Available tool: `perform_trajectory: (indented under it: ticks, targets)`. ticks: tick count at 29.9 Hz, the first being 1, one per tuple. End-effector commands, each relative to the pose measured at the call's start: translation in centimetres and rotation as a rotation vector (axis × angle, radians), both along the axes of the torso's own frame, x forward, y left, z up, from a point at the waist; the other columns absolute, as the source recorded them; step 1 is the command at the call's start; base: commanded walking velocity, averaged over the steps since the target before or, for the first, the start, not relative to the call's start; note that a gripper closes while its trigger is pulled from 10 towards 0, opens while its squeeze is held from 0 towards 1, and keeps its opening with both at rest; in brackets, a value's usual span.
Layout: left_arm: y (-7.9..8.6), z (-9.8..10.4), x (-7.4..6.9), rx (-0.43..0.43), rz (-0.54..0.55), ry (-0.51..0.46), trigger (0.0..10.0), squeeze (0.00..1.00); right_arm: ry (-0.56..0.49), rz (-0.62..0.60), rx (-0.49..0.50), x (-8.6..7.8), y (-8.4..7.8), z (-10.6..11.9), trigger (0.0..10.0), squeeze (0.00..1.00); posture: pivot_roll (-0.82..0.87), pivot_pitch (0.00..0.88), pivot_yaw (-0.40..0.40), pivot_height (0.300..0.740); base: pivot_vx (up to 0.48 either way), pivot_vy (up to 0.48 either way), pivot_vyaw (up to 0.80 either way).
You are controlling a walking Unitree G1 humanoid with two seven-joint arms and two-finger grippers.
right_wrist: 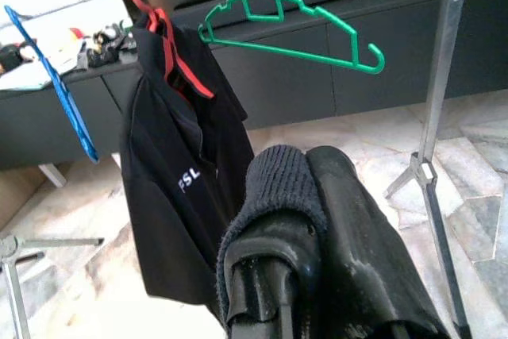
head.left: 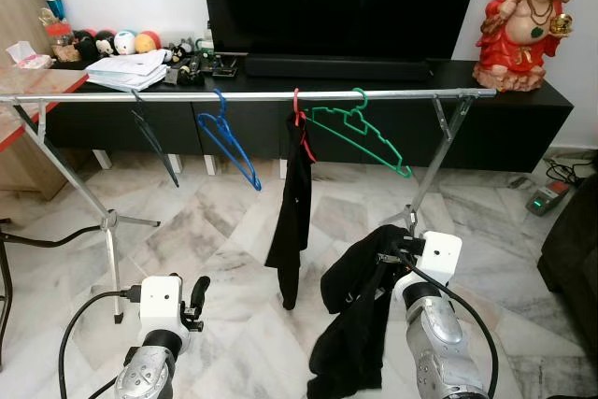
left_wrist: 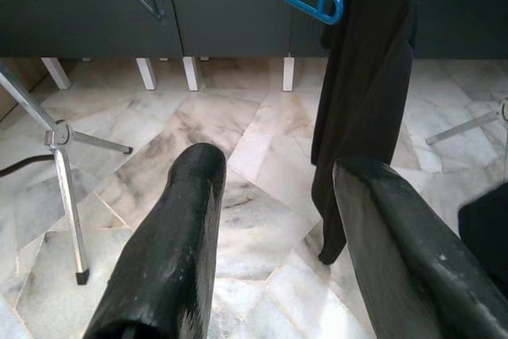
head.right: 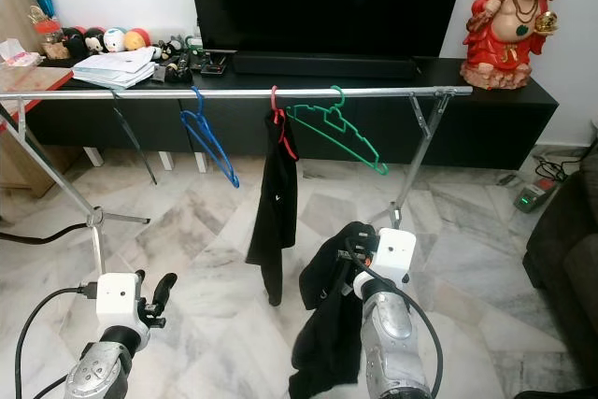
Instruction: Hang hanger
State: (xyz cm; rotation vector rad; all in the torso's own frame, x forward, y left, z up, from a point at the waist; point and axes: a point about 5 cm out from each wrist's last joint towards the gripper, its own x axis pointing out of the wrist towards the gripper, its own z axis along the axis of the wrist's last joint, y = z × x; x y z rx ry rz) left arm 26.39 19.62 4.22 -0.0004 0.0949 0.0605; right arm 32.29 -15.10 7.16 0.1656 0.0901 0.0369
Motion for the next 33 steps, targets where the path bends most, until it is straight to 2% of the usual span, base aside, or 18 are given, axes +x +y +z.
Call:
perform_trajectory:
  ticks: [1,11,33]
  targets:
    - [0.2,0.6,0.2,-0.015,0.013,-0.018,10.0,0.0,-0.006,0.023,-0.017,0.1,0.3,0.1,10.0,0.0,0.07,0.076,0.03,0.74,0.371,0.0,0.0]
    - [0.2,1.0,0.4,-0.016,0.012,-0.031,10.0,0.0,0.016,0.07,-0.064,-0.1,0.9,-0.6,10.0,0.0,0.06,0.079,0.029,0.74,0.377,0.0,0.0]
    - [0.5,1.7,0.7,-0.003,0.022,-0.051,10.0,0.0,0.021,0.154,-0.096,-0.4,2.1,-1.2,10.0,0.0,0.07,0.083,0.029,0.74,0.402,0.0,0.0]
